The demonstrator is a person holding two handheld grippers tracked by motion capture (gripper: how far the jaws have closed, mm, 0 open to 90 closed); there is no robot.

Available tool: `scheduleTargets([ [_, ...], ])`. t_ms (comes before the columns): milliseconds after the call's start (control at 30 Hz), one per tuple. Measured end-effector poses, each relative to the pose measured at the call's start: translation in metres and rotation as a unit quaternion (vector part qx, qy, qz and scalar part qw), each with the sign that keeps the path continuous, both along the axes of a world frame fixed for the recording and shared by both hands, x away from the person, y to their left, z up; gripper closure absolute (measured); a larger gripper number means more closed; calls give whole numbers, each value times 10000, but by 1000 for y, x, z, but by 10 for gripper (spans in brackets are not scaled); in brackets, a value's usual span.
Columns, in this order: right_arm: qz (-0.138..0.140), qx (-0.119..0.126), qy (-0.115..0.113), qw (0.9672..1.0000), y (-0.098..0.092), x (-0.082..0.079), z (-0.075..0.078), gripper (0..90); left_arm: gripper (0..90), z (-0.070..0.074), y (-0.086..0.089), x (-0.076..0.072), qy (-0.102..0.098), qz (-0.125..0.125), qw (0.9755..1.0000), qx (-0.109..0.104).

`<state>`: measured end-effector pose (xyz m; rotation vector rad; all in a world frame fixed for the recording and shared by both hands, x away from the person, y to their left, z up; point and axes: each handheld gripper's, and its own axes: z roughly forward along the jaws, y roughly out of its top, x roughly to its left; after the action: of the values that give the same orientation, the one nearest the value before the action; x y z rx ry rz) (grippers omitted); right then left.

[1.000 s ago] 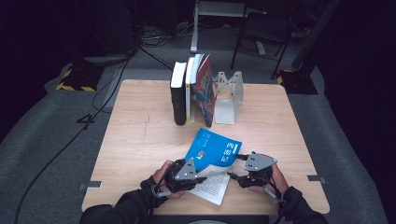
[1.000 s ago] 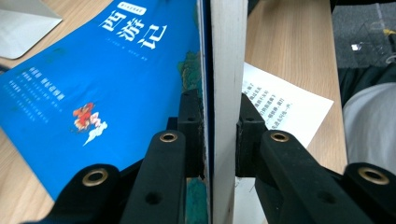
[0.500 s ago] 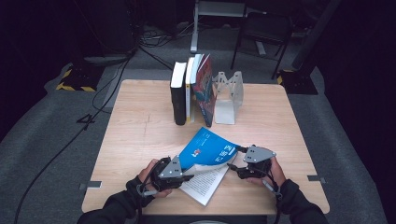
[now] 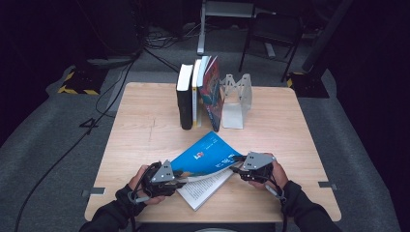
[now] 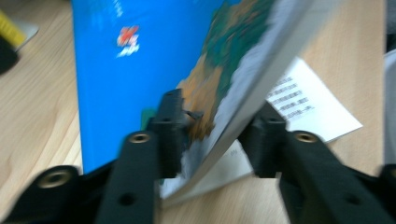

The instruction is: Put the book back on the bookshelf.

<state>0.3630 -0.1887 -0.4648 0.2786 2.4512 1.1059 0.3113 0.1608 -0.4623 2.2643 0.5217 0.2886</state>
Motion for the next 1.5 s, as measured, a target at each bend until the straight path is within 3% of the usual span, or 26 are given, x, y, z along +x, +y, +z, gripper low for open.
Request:
scheduleTargets([
  [100,-50,2,16,10000,2,-1,5,627,532,-2,5,-2,-36,175,9998,-6],
  [167,-58,-22,-11,10000,3,-4,7,641,528,-4,5,-2,-180,270,9994,148],
  [300,-93,-76,12,9999,1,-12,8,672,626,-4,2,7,-318,283,9990,152],
  [367,-168,-107,-9,9998,-1,-18,8,693,655,-2,-1,16,-433,115,9987,225],
  [433,-194,-147,-47,9997,-1,-22,9,702,655,-2,-2,21,-376,68,9991,183],
  [500,-292,-156,-73,9994,-9,-30,12,728,650,-1,-9,38,-398,-64,9990,179],
  [533,-292,-156,-73,9994,-9,-30,12,728,644,-1,-9,38,-398,-64,9990,179],
  [700,-466,-185,-99,9987,-19,-34,14,755,611,-2,-24,69,-372,-177,9990,162],
  [800,-586,-126,-85,9982,-23,-32,15,756,591,-1,-29,78,-316,-185,9992,150],
  [867,-591,-29,-33,9982,-26,-31,15,751,571,0,-31,76,-319,-157,9991,213],
  [933,-562,8,0,9984,-26,-30,16,744,544,3,-34,70,-285,-285,9991,154],
  [967,-537,-21,-20,9986,-26,-29,16,741,529,6,-38,65,-362,-342,9986,178],
  [1067,-519,9,-11,9987,-26,-29,17,731,547,17,-52,50,-502,-605,9969,-39],
  [1100,-511,6,-32,9987,-26,-28,17,728,571,20,-58,44,-604,-650,9961,8],
  [1200,-490,38,-42,9988,-26,-28,19,712,692,20,-75,33,-1029,-690,9912,464],
  [1233,-428,224,5,9988,-28,-27,20,764,718,18,-75,33,-998,-747,9907,543],
  [1300,-453,475,57,9978,-32,-26,24,762,740,15,-71,36,-859,-737,9930,344],
  [1400,-525,563,76,9970,-39,-22,25,619,753,15,-66,39,-728,-715,9947,149],
  [1500,-516,578,272,9966,-48,-15,19,493,754,12,-63,42,-545,-718,9959,-2],
])
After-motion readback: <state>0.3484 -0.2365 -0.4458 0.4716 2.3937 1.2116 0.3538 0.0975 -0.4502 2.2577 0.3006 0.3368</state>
